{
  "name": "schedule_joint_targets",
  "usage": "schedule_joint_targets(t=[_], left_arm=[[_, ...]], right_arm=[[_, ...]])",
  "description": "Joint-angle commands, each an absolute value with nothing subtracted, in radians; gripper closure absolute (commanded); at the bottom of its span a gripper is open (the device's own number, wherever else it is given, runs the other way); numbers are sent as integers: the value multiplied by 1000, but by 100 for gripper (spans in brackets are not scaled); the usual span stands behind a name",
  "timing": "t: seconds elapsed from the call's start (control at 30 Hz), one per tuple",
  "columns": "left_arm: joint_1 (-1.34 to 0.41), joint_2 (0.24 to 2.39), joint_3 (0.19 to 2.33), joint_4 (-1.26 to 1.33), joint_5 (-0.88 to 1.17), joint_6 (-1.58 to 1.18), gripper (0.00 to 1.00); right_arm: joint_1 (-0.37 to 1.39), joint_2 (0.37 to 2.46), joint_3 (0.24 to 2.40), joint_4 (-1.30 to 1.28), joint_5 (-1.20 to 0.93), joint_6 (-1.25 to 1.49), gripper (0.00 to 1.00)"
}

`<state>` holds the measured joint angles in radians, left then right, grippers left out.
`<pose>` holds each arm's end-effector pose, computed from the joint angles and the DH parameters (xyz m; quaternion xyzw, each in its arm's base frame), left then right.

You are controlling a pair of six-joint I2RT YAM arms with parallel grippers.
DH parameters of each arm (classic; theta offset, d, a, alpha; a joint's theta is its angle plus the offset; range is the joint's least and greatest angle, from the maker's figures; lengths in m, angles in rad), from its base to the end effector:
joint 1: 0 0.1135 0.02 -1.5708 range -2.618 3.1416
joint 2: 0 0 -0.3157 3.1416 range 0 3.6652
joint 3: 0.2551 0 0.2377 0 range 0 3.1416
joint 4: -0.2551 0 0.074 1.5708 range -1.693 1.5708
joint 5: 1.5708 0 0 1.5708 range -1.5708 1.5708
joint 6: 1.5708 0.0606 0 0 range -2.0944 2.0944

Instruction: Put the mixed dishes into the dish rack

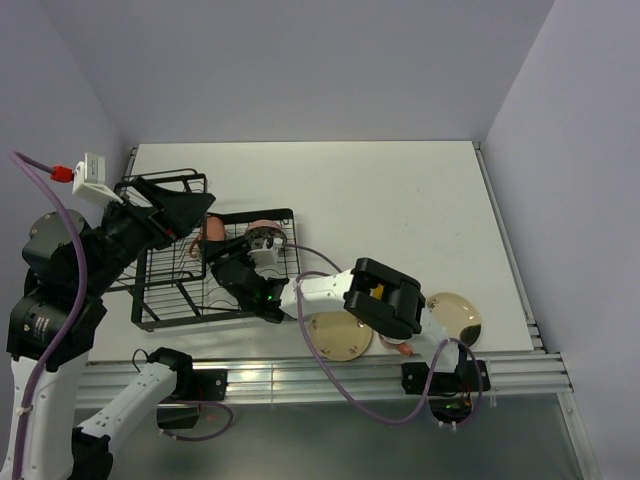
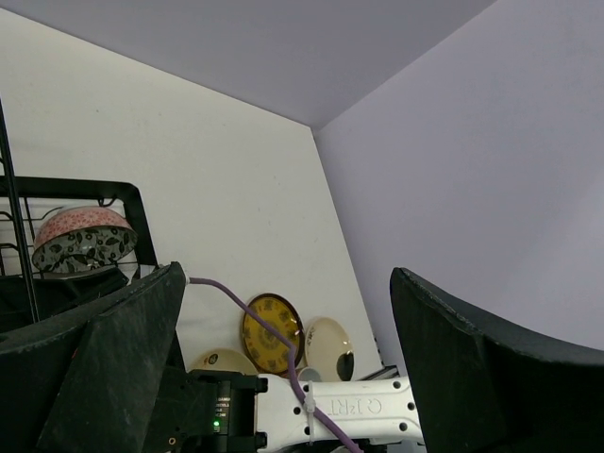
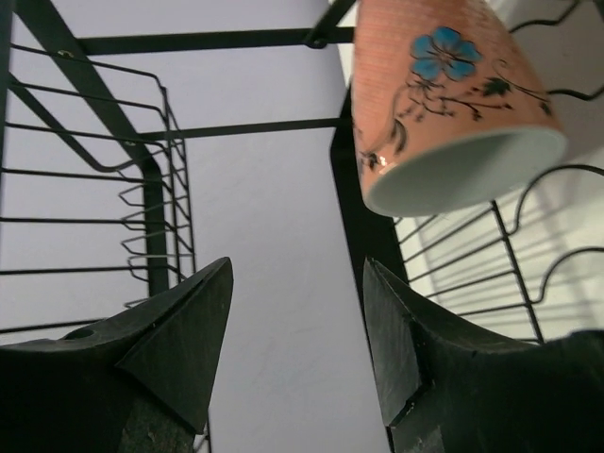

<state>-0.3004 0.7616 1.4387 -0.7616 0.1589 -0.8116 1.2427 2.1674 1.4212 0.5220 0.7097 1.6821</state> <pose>0.0607 -0.0289 0.5109 -0.1336 0.7237 -0.4056 0.5420 0.2062 0.4833 0.2359 0.3712 0.6682 0.5519 0.3333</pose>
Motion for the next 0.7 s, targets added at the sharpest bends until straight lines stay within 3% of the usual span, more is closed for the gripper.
schedule_joint_targets(t=[0.0,0.67], left_arm=[[-298,749,1470,-758,147,-795,3],[-298,749,1476,-732,181,-790,3]], right_arm=[[1255,2163,1439,463,804,1712,35],[1233,2263,1577,330,857,1732,35]])
